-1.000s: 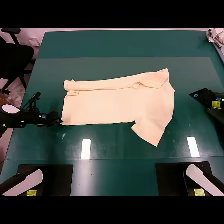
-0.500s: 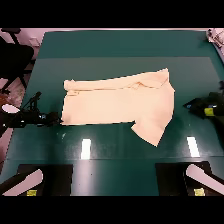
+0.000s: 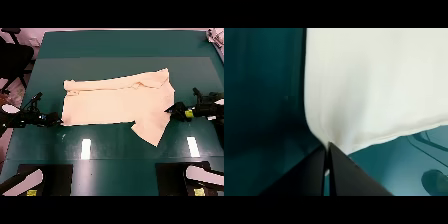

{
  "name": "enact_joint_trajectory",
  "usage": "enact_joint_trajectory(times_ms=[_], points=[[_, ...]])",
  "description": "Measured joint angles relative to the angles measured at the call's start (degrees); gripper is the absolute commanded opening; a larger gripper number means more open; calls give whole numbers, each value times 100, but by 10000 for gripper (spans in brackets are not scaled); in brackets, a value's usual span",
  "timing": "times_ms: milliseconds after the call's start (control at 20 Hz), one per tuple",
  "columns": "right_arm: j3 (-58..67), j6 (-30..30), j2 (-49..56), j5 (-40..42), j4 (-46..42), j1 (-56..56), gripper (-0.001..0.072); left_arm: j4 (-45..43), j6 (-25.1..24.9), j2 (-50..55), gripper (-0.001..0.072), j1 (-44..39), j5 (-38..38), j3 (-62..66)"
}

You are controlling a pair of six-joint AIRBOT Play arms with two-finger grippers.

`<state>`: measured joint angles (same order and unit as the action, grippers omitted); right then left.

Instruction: Fold the shirts.

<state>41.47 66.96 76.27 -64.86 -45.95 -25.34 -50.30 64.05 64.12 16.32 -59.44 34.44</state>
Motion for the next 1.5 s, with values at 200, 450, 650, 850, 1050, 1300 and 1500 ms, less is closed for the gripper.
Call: enact_joint_trajectory(times_ms=[200, 450, 650, 850, 1050, 1300, 1500], points=[[-15, -2, 46, 343, 289, 323, 21, 50, -4, -2, 21, 0, -181, 96], [61, -293, -651, 341, 1154, 459, 21, 313, -129, -326, 21, 0, -546, 782], [560, -409, -1993, 251, 2031, 468, 20, 516, -138, -1108, 22, -4, -778, 1818], [1449, -319, -3309, 190, 2352, 140, 21, 466, -31, -2162, 23, 7, -767, 2949], [2387, -485, -4404, 146, 2452, -522, 22, 31, 15, -3158, 23, 4, -278, 3976], [3228, -1145, -5434, 481, 2496, -1158, 23, -555, -107, -4041, 24, 4, 695, 4927], [3585, -1462, -5768, 960, 2518, -1287, 23, -728, -520, -4271, 24, 4, 1067, 5388]])
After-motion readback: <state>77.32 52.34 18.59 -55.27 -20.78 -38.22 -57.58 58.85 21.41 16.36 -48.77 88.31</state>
